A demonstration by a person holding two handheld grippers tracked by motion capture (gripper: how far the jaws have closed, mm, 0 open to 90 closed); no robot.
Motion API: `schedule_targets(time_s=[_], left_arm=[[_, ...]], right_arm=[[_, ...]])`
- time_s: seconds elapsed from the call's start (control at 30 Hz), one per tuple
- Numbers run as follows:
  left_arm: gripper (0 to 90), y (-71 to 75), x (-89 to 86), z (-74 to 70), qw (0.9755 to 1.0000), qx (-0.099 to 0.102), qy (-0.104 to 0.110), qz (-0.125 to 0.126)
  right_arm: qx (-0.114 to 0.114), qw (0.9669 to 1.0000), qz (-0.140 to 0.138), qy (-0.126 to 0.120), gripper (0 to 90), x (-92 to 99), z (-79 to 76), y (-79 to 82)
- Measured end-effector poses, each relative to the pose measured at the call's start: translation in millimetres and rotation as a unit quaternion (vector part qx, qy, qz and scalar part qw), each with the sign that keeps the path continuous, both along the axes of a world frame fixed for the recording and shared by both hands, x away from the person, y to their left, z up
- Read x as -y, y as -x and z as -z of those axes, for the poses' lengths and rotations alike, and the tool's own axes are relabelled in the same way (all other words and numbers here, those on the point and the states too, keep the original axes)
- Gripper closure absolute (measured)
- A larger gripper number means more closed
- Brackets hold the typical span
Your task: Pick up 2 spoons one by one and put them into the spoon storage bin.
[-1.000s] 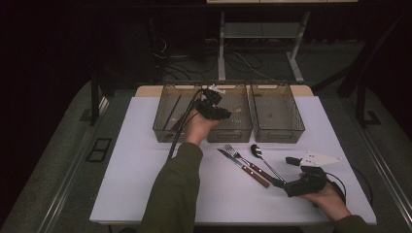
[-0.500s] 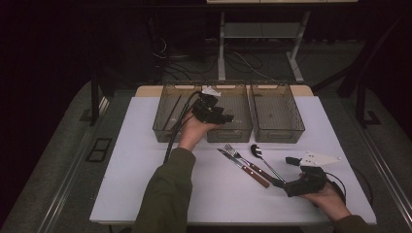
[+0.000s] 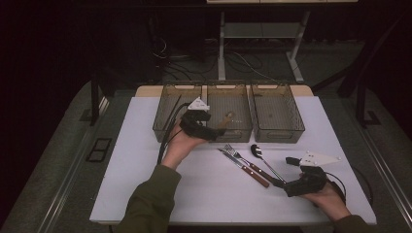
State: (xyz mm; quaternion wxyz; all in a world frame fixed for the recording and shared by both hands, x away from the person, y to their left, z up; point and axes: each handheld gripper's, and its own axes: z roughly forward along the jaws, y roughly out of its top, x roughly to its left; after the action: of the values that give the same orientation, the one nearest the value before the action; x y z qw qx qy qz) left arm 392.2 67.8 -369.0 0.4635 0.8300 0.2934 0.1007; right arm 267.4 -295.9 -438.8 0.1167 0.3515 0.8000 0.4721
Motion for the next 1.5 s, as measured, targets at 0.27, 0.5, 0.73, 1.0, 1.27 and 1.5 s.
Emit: schedule_targets(time_s=[0.27,0.5,0.73,1.0,1.27,1.5], left_arm=[[0.7,30.6,-25.9,13.1,0.9999,0.005,0.01,-0.005],[0.0,57.8,-45.0,28.4,1.0,0.008,-0.002,0.0],[0.0,80.9,-60.0,39.9,0.9997,0.02,-0.001,0.012],[0.0,99.4,-77.9,46.3,0.9996,0.016,0.002,0.021],[0.0,111.6,-92.6,54.3,0.9998,0.007,0.005,0.019],[0.0,113.7,-96.7,62.8,0.9998,-0.001,0.01,0.014]], right_arm=[[-0.001,1.0,0.001,0.0,1.2,-0.1,0.1,-0.1],[-0.003,1.0,0.002,0.0,1.2,-0.5,0.4,0.0],[-0.006,1.0,0.005,0.001,1.2,-0.2,0.0,-0.2],[-0.013,0.9998,0.016,0.009,1.2,1.3,-4.7,-2.0],[-0.028,0.9992,0.02,0.018,1.3,0.2,-11.2,-7.7],[-0.031,0.9986,0.033,0.025,5.5,-2.4,-15.6,-18.6]])
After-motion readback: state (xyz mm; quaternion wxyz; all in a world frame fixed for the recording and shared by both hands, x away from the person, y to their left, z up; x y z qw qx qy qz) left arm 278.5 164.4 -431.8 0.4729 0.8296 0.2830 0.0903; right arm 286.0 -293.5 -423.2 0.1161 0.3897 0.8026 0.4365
